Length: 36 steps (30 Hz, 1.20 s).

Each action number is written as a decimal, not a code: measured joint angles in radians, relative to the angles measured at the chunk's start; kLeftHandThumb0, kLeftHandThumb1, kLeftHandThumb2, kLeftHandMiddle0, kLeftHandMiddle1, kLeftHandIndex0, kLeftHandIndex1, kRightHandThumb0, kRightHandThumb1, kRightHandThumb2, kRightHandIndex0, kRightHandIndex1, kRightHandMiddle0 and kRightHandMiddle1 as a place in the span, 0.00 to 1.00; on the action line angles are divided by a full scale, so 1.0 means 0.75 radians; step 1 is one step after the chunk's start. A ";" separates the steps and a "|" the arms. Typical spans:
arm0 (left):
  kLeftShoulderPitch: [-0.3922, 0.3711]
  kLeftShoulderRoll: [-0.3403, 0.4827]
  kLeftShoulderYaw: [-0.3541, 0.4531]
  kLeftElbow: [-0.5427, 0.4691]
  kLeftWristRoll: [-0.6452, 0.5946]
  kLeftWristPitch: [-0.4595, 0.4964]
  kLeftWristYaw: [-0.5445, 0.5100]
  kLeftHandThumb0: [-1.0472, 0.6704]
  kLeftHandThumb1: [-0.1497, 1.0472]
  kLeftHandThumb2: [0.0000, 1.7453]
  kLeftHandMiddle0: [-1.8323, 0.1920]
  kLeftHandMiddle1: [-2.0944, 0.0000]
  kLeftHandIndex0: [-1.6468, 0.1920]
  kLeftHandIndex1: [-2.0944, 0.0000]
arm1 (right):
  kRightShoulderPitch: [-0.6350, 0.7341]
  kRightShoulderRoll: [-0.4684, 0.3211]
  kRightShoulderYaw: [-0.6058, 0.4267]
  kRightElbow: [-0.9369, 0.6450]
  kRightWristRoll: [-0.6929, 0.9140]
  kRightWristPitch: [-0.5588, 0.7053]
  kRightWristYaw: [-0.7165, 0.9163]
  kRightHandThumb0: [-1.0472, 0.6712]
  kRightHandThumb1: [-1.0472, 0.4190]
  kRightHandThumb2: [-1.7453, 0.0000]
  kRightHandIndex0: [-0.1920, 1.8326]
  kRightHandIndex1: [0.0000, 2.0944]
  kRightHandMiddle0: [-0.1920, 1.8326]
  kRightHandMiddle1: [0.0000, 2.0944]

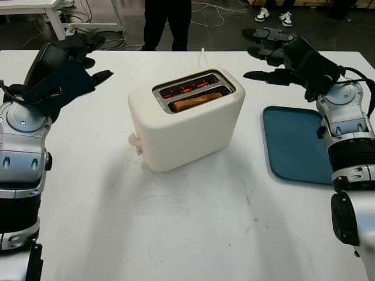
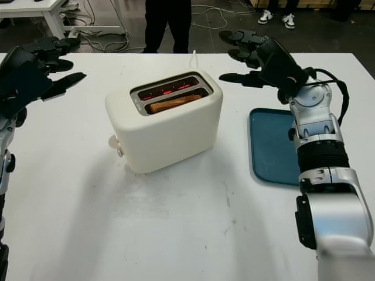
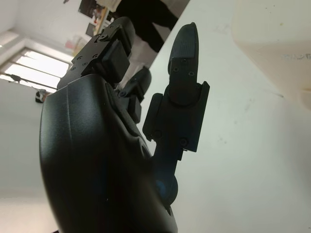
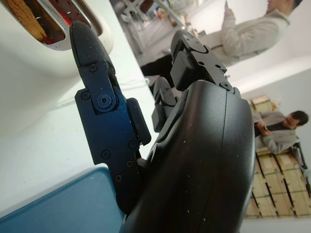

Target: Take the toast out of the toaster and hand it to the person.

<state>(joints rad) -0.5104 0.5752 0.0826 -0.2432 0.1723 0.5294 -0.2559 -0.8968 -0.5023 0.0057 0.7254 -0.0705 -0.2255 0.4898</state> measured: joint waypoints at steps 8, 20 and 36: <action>0.000 -0.005 0.003 -0.012 -0.002 0.012 0.000 0.33 0.89 0.14 0.76 0.75 0.64 1.00 | 0.000 0.000 0.003 0.000 0.000 0.000 0.000 0.19 0.13 1.00 0.29 0.00 0.28 0.00; 0.000 0.005 0.002 -0.012 -0.001 0.008 -0.001 0.33 0.89 0.14 0.76 0.75 0.64 1.00 | 0.000 0.000 0.006 0.000 0.000 0.000 0.009 0.17 0.13 1.00 0.30 0.00 0.29 0.00; 0.000 0.004 0.002 -0.012 0.000 0.009 -0.001 0.34 0.89 0.15 0.76 0.75 0.64 1.00 | 0.000 0.000 0.013 0.000 -0.001 0.000 0.008 0.17 0.13 1.00 0.29 0.00 0.28 0.00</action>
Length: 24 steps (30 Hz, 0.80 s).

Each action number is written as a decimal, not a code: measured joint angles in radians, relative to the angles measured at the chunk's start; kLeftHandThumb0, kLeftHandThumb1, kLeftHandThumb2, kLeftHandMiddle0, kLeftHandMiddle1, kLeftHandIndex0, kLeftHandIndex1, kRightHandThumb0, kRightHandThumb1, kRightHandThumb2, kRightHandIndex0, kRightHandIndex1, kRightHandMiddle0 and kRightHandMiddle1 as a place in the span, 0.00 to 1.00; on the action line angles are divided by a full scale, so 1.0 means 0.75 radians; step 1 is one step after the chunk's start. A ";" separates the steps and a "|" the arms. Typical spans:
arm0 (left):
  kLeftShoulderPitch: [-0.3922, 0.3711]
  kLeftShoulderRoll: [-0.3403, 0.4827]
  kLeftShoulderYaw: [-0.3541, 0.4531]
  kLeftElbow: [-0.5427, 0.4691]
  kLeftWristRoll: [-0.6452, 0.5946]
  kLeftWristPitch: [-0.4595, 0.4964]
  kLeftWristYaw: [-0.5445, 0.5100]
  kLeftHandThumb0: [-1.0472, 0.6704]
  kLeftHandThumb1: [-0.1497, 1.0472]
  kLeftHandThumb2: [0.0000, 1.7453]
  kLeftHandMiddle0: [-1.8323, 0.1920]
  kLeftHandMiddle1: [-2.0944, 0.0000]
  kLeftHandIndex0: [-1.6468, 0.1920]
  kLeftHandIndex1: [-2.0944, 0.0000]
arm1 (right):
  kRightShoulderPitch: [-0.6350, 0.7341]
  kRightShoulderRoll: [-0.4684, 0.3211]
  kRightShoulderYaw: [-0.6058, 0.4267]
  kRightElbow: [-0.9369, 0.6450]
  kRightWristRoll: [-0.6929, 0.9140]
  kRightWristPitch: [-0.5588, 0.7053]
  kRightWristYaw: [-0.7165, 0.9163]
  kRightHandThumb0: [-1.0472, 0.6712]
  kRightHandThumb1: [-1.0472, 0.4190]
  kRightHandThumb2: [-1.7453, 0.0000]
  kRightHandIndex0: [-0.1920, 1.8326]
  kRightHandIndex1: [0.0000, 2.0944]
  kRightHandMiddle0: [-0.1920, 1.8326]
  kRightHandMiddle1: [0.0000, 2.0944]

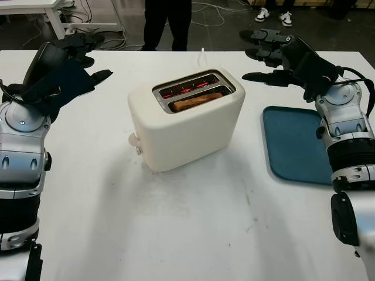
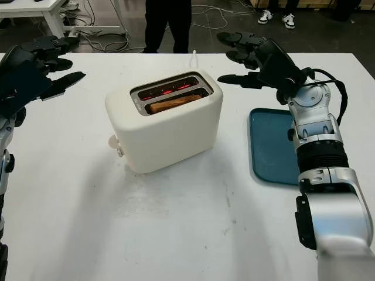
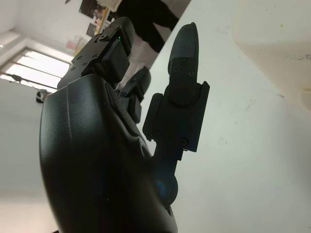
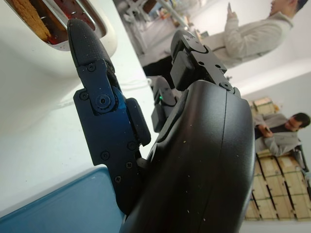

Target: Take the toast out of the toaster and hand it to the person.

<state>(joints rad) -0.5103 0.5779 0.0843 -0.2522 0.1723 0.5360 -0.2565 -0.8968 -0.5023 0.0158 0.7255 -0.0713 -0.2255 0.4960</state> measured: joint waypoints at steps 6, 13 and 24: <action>0.000 0.000 0.000 0.000 0.001 0.000 0.000 0.33 0.89 0.16 0.76 0.75 0.63 1.00 | 0.000 0.000 0.000 0.000 0.001 0.000 0.002 0.18 0.13 1.00 0.28 0.00 0.28 0.00; 0.000 0.000 0.001 0.001 -0.001 -0.004 0.000 0.33 0.89 0.15 0.75 0.74 0.63 1.00 | 0.000 0.000 0.000 0.000 0.002 0.000 0.002 0.18 0.13 1.00 0.28 0.00 0.28 0.00; 0.000 0.000 0.001 0.000 -0.001 -0.005 0.000 0.33 0.89 0.15 0.76 0.75 0.64 1.00 | 0.000 0.000 0.000 0.000 0.002 0.000 0.002 0.17 0.13 1.00 0.28 0.00 0.28 0.00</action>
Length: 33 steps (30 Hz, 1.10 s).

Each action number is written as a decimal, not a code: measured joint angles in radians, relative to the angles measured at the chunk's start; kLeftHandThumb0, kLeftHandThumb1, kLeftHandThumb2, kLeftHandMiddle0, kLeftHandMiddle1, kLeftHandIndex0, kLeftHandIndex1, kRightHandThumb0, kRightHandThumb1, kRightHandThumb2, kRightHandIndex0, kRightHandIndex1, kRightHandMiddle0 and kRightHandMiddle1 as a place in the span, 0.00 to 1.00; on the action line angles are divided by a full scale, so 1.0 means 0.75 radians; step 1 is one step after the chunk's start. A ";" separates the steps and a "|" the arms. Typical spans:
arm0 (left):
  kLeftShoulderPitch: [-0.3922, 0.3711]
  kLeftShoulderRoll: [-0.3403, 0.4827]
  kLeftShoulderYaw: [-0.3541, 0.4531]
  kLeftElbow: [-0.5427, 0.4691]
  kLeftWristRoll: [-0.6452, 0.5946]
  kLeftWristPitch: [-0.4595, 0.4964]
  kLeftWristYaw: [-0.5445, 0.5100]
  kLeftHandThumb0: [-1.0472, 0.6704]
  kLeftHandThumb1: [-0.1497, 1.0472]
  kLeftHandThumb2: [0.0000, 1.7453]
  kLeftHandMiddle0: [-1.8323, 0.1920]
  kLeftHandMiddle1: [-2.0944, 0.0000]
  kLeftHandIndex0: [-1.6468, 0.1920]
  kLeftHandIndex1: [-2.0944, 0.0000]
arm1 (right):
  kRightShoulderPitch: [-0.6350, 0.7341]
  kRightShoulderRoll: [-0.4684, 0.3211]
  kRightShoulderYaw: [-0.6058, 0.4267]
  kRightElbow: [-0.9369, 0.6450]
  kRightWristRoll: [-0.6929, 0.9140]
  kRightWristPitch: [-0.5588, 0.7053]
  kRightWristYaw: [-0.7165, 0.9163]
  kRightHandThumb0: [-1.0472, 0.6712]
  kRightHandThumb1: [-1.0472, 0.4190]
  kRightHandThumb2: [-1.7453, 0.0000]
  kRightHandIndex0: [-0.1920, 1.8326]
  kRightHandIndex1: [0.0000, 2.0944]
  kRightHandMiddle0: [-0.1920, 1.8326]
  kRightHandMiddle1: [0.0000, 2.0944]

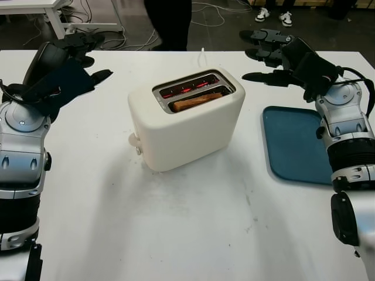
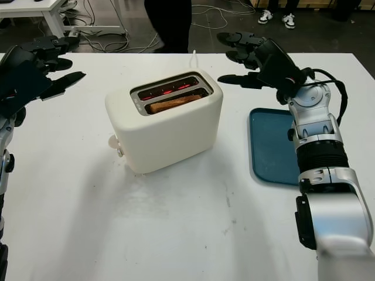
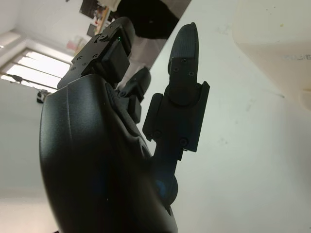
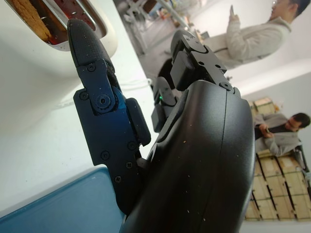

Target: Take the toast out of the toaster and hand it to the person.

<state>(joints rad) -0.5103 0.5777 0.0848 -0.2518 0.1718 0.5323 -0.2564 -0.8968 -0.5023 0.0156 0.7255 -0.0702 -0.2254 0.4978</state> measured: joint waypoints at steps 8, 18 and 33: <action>0.000 -0.001 0.000 0.000 0.002 0.000 0.000 0.34 0.89 0.15 0.75 0.75 0.63 1.00 | 0.000 0.000 0.000 0.000 0.000 0.000 0.001 0.17 0.13 1.00 0.28 0.00 0.28 0.00; 0.000 -0.011 0.003 0.000 0.000 0.000 0.000 0.34 0.89 0.15 0.75 0.74 0.63 1.00 | 0.000 0.000 -0.002 0.000 0.003 0.000 0.010 0.19 0.13 1.00 0.27 0.00 0.28 0.00; 0.000 -0.010 0.003 0.000 0.002 0.000 0.000 0.34 0.89 0.16 0.75 0.74 0.63 1.00 | 0.000 0.000 -0.001 0.000 0.003 0.000 0.009 0.18 0.13 1.00 0.28 0.00 0.28 0.00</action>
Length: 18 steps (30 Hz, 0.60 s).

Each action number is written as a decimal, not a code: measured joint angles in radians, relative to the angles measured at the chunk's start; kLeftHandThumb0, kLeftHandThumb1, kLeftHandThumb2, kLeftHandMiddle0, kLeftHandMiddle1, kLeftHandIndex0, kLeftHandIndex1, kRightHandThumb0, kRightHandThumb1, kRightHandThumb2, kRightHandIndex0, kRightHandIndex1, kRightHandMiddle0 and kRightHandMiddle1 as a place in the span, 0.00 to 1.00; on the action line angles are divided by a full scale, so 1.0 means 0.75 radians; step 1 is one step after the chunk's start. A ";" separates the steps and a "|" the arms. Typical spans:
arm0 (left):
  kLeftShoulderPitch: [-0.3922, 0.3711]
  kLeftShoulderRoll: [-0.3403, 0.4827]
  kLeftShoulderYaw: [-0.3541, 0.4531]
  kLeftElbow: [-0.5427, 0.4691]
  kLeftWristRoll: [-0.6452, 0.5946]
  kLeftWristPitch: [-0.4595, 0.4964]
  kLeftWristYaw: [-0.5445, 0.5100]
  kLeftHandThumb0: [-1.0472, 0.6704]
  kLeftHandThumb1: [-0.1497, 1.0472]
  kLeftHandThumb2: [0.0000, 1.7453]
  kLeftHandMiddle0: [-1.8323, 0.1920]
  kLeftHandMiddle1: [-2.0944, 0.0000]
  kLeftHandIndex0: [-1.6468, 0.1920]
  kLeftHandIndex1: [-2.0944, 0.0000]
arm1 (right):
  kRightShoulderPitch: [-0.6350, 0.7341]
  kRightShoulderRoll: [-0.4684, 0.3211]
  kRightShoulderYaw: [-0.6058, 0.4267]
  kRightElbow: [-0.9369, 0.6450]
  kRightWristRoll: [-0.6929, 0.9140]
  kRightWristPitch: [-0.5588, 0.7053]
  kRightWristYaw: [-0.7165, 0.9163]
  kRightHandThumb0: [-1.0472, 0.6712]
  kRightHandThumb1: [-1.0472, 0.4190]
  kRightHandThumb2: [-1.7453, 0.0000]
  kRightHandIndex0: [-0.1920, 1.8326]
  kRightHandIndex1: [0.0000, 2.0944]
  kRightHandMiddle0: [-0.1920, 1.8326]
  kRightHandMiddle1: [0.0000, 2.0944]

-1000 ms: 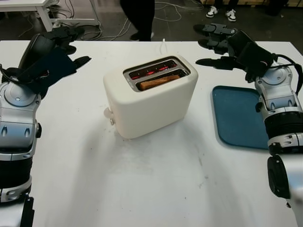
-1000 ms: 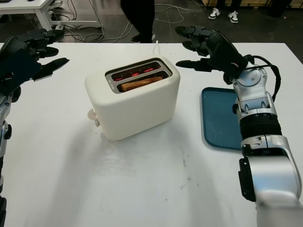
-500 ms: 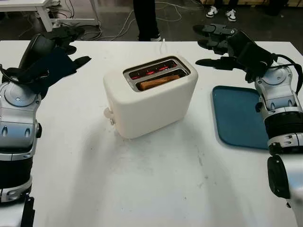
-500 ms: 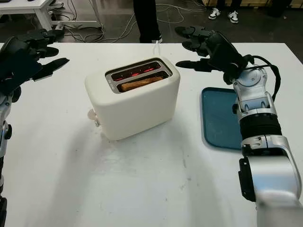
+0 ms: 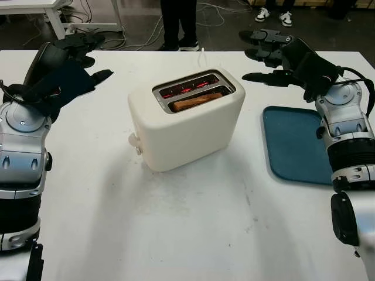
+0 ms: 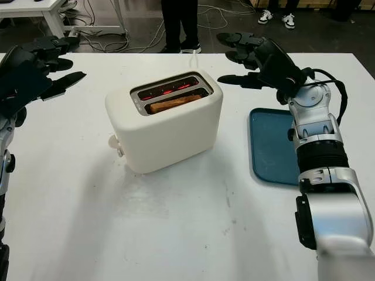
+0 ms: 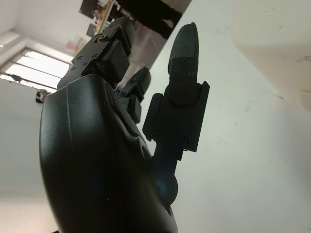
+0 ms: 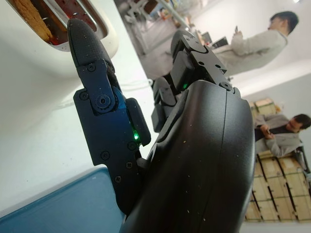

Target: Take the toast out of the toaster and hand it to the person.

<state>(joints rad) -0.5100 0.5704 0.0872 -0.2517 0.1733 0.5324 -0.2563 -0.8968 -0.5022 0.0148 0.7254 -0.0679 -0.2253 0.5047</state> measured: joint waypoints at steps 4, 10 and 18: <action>0.000 0.000 0.000 0.000 -0.001 0.000 0.000 0.34 0.89 0.16 0.75 0.74 0.63 1.00 | 0.000 0.000 0.000 0.000 0.000 0.000 0.000 0.19 0.13 1.00 0.28 0.00 0.28 0.00; 0.000 0.000 0.000 0.000 0.000 0.000 0.000 0.33 0.89 0.16 0.75 0.74 0.63 1.00 | 0.000 0.000 0.000 0.000 0.000 0.000 0.000 0.19 0.13 1.00 0.28 0.00 0.28 0.00; 0.001 0.000 0.000 0.004 0.000 -0.010 0.000 0.33 0.89 0.15 0.75 0.73 0.63 1.00 | 0.000 0.000 -0.001 0.000 0.008 0.000 0.001 0.19 0.14 1.00 0.28 0.00 0.28 0.00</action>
<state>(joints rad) -0.5092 0.5705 0.0872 -0.2490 0.1731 0.5251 -0.2563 -0.8967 -0.5018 0.0144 0.7254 -0.0619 -0.2253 0.5053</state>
